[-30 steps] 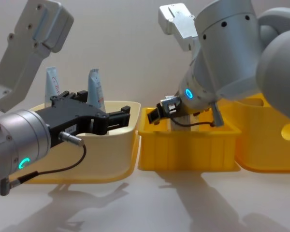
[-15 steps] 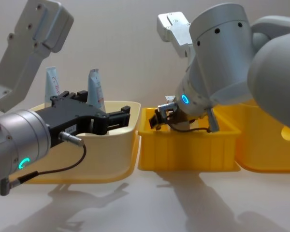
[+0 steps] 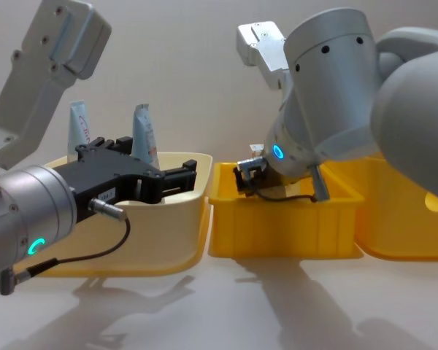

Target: Bimanual collaborative sorting of washing and personal care products

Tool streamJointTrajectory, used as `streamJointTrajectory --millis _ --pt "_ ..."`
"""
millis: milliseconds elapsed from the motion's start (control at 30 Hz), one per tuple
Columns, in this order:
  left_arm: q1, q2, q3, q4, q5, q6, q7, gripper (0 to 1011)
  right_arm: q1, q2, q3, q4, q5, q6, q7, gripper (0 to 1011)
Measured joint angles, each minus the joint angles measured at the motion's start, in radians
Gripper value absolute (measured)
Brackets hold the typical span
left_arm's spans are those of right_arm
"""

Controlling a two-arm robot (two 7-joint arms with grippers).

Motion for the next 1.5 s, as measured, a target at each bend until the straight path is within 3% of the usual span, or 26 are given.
streamJointTrajectory --millis 333,800,1000,1167,1500 --pt "0.0 0.0 0.0 0.0 0.0 0.0 0.0 1003 -0.024 0.017 0.01 -0.063 0.002 -0.024 0.017 399" --pt "0.0 0.0 0.0 0.0 0.0 0.0 0.0 1004 -0.065 0.063 0.053 -0.237 0.016 -0.101 0.055 401" --pt "0.0 0.0 0.0 0.0 0.0 0.0 0.0 1003 -0.079 0.083 0.1 -0.316 0.018 -0.142 0.052 399" --pt "0.0 0.0 0.0 0.0 0.0 0.0 0.0 1003 -0.086 0.091 0.128 -0.347 0.018 -0.162 0.039 401" --pt "0.0 0.0 0.0 0.0 0.0 0.0 0.0 1003 -0.101 0.109 0.217 -0.391 0.004 -0.207 -0.019 401"
